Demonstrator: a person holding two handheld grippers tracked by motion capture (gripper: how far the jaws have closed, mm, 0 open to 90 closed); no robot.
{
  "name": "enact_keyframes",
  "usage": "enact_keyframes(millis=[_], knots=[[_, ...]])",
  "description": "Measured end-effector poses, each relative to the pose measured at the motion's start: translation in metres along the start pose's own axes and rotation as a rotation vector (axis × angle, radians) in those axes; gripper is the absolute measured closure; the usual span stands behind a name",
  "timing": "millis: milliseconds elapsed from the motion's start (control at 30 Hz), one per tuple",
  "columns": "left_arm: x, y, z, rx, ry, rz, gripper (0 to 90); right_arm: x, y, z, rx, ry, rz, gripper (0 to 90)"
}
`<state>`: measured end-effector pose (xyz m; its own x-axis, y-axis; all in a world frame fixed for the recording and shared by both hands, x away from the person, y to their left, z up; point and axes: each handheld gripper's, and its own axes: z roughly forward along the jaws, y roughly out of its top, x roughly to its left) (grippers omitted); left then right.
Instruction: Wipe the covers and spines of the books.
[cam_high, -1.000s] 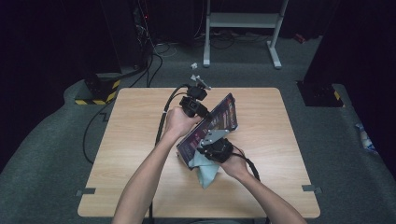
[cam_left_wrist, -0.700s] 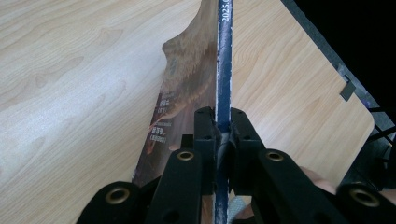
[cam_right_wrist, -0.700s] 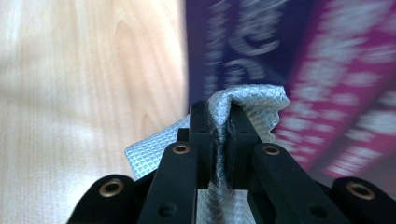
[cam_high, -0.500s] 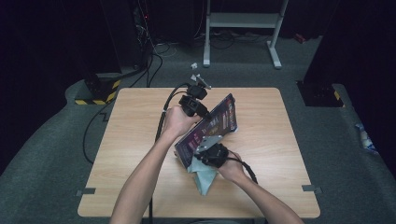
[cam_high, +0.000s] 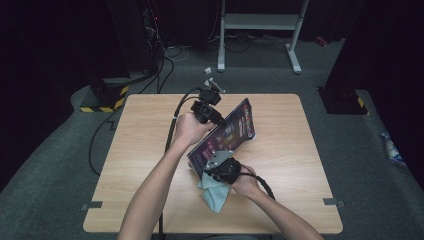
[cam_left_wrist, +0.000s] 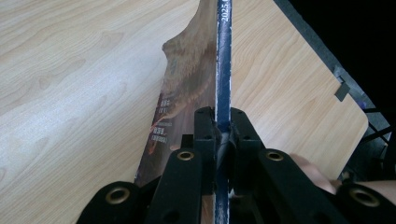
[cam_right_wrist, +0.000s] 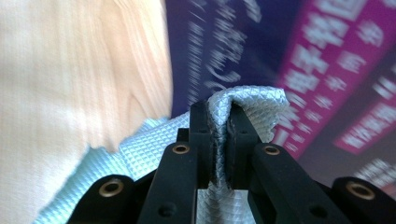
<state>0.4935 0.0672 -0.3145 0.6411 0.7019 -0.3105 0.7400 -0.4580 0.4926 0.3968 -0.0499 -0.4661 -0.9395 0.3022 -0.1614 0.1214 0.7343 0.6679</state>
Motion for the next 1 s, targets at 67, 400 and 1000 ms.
enact_keyframes(millis=[67,400,1000], knots=[[0.000,-0.002,-0.003,-0.009,-0.002,-0.006,83.6,-0.010,-0.005,-0.001,0.000,-0.025,0.036,83.3],[0.002,-0.001,-0.004,-0.017,-0.007,-0.007,83.7,0.008,0.006,0.004,-0.028,0.017,-0.004,83.3],[0.000,-0.004,-0.006,-0.007,-0.007,-0.001,83.6,0.000,0.001,0.008,-0.018,-0.001,0.012,83.3]])
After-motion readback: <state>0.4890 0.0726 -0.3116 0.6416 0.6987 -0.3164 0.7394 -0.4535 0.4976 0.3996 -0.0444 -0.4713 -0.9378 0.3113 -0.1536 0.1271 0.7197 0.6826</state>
